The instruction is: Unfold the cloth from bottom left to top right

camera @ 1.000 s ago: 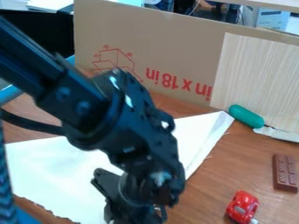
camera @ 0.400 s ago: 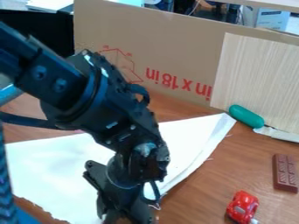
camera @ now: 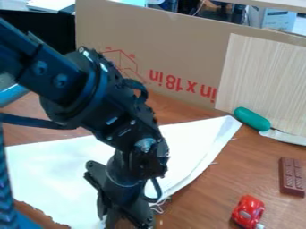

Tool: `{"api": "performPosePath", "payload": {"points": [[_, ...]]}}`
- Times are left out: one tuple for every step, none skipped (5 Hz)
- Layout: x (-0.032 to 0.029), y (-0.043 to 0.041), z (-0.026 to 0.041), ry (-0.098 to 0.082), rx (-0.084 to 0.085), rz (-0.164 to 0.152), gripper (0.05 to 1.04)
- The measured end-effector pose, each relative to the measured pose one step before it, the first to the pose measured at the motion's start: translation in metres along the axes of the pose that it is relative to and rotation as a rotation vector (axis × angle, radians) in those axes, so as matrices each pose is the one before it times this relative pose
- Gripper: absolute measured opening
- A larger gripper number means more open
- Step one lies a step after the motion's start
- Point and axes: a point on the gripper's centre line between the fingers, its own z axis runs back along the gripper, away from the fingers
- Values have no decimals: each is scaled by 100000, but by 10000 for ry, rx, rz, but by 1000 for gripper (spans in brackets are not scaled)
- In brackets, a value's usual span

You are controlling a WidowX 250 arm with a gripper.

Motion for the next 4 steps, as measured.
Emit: {"api": "performPosePath", "payload": {"points": [[-109, -48, 61, 140, -130, -65, 333], [-7, 173, 454, -65, -113, -3, 517], [84, 100, 151, 21, -51, -22, 510], [-14, 25, -38, 18, 4, -4, 486]]}}
